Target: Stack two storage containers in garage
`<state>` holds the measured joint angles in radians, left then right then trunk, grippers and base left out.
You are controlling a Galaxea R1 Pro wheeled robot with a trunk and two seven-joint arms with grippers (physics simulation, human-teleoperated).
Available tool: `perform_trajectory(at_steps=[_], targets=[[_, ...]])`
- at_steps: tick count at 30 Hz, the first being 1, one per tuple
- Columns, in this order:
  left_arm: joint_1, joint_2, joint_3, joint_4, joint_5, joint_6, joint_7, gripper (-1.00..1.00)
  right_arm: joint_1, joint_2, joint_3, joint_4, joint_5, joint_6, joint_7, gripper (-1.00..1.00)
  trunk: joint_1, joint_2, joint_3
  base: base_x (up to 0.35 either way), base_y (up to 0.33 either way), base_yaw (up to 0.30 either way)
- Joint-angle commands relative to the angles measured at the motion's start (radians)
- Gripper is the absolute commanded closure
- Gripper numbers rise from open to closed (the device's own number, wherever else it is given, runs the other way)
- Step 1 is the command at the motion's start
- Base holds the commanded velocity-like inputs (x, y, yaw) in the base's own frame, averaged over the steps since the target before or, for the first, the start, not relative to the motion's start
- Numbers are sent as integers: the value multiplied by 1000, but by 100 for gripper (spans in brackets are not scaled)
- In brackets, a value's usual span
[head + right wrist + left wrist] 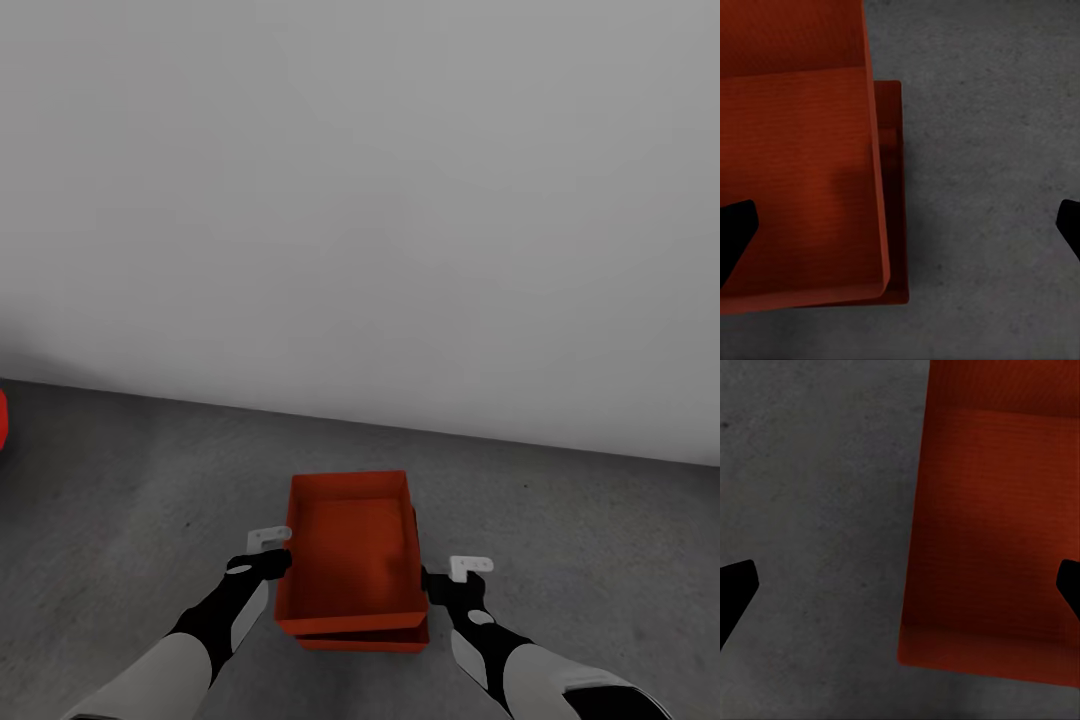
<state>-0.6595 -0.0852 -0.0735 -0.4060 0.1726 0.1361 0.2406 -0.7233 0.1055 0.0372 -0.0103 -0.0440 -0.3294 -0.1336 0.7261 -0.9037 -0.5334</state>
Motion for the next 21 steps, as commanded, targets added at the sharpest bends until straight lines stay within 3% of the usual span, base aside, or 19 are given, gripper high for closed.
perform_trajectory(at_steps=[1,17,21], targets=[[0,1,-8,-3,10,5,8,-100,-1,0,4,1,-4,-3,0,-100,-4,7,2,0,0,0],[0,1,-8,-4,10,5,8,-100,-1,0,4,1,-5,-5,5,-100,-65,119,52,0,0,0],[0,1,-9,-5,9,5,8,-100,-1,0,4,1,-6,-5,5,-100,-65,119,52,0,0,0]])
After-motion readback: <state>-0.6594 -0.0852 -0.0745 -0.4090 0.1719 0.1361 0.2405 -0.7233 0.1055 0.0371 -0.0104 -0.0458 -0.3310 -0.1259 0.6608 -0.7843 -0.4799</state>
